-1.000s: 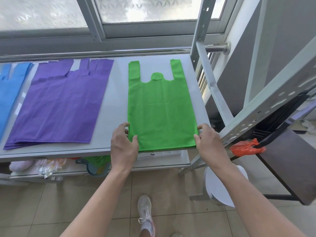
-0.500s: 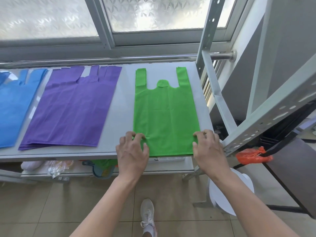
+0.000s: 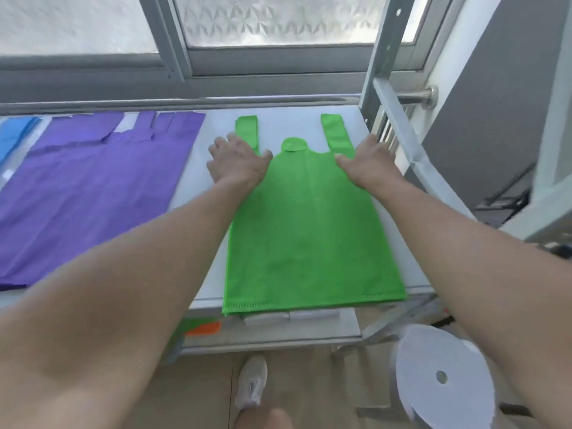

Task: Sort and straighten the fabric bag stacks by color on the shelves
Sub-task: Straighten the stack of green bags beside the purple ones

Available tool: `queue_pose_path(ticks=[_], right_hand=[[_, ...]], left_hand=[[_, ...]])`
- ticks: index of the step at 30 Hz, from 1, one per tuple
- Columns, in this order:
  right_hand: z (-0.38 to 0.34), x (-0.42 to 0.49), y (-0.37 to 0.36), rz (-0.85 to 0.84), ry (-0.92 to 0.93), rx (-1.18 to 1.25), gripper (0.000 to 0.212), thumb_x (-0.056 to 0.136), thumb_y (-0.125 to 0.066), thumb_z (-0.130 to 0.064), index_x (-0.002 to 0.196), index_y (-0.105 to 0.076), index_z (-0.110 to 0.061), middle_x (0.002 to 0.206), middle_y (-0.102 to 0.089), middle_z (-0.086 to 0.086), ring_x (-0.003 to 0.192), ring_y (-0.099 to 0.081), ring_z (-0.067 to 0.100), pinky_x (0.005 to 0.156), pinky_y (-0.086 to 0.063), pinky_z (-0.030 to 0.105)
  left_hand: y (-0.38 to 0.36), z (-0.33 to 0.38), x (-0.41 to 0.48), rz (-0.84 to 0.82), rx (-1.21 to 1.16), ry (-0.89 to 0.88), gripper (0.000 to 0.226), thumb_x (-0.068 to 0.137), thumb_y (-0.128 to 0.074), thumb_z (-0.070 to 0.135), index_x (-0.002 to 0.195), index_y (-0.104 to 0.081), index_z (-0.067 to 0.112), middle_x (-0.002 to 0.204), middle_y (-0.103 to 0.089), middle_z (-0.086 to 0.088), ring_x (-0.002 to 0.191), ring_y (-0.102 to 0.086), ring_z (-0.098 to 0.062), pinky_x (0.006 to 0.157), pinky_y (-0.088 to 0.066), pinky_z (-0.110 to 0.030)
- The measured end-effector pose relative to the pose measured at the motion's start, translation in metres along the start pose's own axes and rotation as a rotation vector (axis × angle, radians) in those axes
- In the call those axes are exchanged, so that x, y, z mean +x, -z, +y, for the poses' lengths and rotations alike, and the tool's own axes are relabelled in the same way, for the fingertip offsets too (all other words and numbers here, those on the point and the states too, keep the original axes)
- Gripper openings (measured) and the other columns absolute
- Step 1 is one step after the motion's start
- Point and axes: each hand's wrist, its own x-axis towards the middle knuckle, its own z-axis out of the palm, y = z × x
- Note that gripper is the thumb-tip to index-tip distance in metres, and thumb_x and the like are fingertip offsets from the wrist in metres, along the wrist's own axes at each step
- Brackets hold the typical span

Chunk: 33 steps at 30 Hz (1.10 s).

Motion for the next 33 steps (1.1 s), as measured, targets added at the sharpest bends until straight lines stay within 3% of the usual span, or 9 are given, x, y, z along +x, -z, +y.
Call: queue_pose_path(ticks=[3,5,9,13,17,19,23,28,33], right_hand=[[-0.016,0.058,-0.007,0.054,-0.027,-0.045,0.099,0.09,-0.066,-0.062,0.155,-0.026,0.001,0.153,-0.043,0.025,0.142,-0.043,0.04,0.115,-0.039,0.046],[-0.025,0.081,-0.016,0.059,-0.039,-0.111,0.103,0.083,-0.07,-0.067,0.151,-0.031,0.0,0.145,-0.05,0.024,0.132,-0.05,0.041,0.108,-0.047,0.047],[-0.038,0.097,-0.028,0.061,0.012,-0.201,0.08,0.081,-0.074,-0.056,0.134,-0.05,-0.001,0.131,-0.06,0.021,0.12,-0.059,0.038,0.098,-0.053,0.043],[-0.044,0.096,-0.024,0.046,0.024,-0.247,0.083,0.088,-0.07,-0.054,0.144,-0.042,-0.001,0.141,-0.051,0.024,0.131,-0.051,0.042,0.103,-0.046,0.044],[-0.044,0.091,-0.026,0.044,0.042,-0.251,0.076,0.092,-0.066,-0.05,0.147,-0.04,-0.004,0.147,-0.044,0.025,0.138,-0.042,0.044,0.109,-0.043,0.049],[-0.043,0.088,-0.026,0.036,0.048,-0.24,0.071,0.095,-0.063,-0.047,0.147,-0.04,-0.005,0.148,-0.042,0.024,0.139,-0.039,0.045,0.108,-0.043,0.051],[-0.032,0.081,-0.033,0.066,0.115,-0.247,0.061,0.098,-0.055,-0.046,0.144,-0.041,-0.008,0.148,-0.04,0.021,0.137,-0.037,0.04,0.107,-0.041,0.053],[-0.011,0.07,-0.048,0.164,0.187,-0.181,0.064,0.107,-0.023,-0.058,0.144,-0.047,-0.012,0.145,-0.048,0.015,0.133,-0.04,0.033,0.105,-0.037,0.049],[-0.005,0.078,-0.051,0.13,0.206,-0.155,0.05,0.108,-0.026,-0.044,0.147,-0.044,-0.018,0.151,-0.044,0.007,0.137,-0.036,0.031,0.108,-0.036,0.052]], left_hand=[[-0.016,0.02,0.051,0.011,0.015,0.024,0.099,0.091,-0.062,0.066,0.156,-0.021,0.004,0.152,-0.038,-0.022,0.141,-0.039,-0.037,0.111,-0.041,-0.05],[-0.023,0.027,0.069,0.023,0.065,0.035,0.093,0.091,-0.066,0.057,0.154,-0.022,0.005,0.145,-0.04,-0.022,0.135,-0.043,-0.036,0.106,-0.045,-0.047],[-0.024,0.027,0.084,0.029,0.03,0.059,0.062,0.092,-0.065,0.026,0.142,-0.033,0.008,0.141,-0.041,-0.019,0.13,-0.044,-0.032,0.101,-0.048,-0.043],[-0.016,0.024,0.086,0.001,-0.03,0.09,0.07,0.088,-0.072,0.029,0.142,-0.033,0.01,0.142,-0.038,-0.016,0.133,-0.04,-0.031,0.098,-0.047,-0.042],[-0.017,0.019,0.083,0.038,-0.102,0.063,0.062,0.089,-0.068,0.013,0.142,-0.035,0.007,0.143,-0.037,-0.018,0.132,-0.041,-0.032,0.098,-0.049,-0.041],[-0.019,0.018,0.083,0.065,-0.093,0.027,0.058,0.092,-0.068,0.017,0.141,-0.038,0.006,0.144,-0.038,-0.017,0.132,-0.042,-0.034,0.099,-0.049,-0.041],[-0.028,0.004,0.093,0.108,0.023,-0.128,0.053,0.102,-0.054,0.044,0.141,-0.046,0.009,0.146,-0.042,-0.013,0.134,-0.041,-0.034,0.106,-0.04,-0.047],[-0.041,-0.01,0.114,0.0,0.072,-0.367,0.052,0.108,-0.031,0.047,0.147,-0.046,0.016,0.156,-0.042,-0.004,0.145,-0.034,-0.027,0.112,-0.028,-0.051],[-0.036,-0.004,0.13,-0.061,0.162,-0.355,0.055,0.108,-0.025,0.049,0.151,-0.04,0.017,0.159,-0.036,-0.008,0.143,-0.032,-0.033,0.112,-0.028,-0.054]])
